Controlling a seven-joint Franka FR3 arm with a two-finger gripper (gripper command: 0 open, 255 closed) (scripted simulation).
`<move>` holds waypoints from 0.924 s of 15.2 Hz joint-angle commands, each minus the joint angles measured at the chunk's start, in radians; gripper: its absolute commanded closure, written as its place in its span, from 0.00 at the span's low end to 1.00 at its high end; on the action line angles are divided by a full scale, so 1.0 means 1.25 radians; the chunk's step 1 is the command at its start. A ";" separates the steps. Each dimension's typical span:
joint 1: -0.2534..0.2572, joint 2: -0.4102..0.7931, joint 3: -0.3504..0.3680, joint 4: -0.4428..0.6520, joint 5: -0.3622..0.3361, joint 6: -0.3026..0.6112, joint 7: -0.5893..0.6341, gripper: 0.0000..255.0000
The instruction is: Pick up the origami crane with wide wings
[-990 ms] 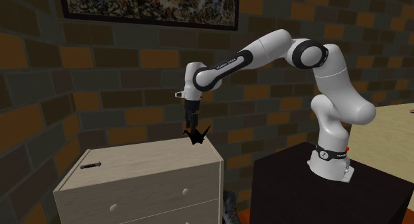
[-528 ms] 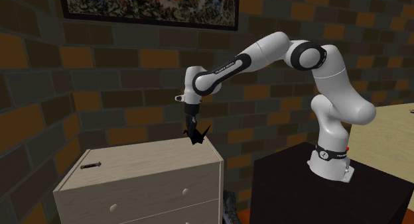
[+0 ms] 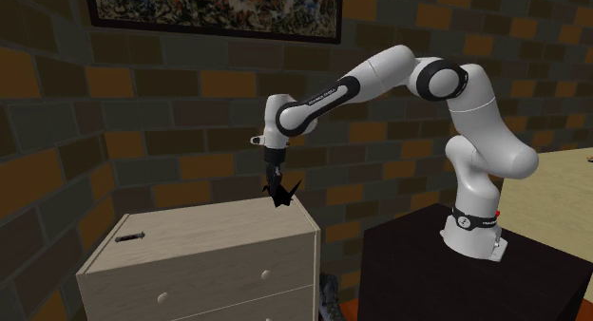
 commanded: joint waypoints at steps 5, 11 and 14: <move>0.004 -0.025 -0.009 0.022 -0.016 -0.045 0.013 1.00; 0.006 -0.048 -0.017 0.054 -0.031 -0.096 0.027 1.00; 0.007 -0.057 -0.020 0.073 -0.038 -0.123 0.033 1.00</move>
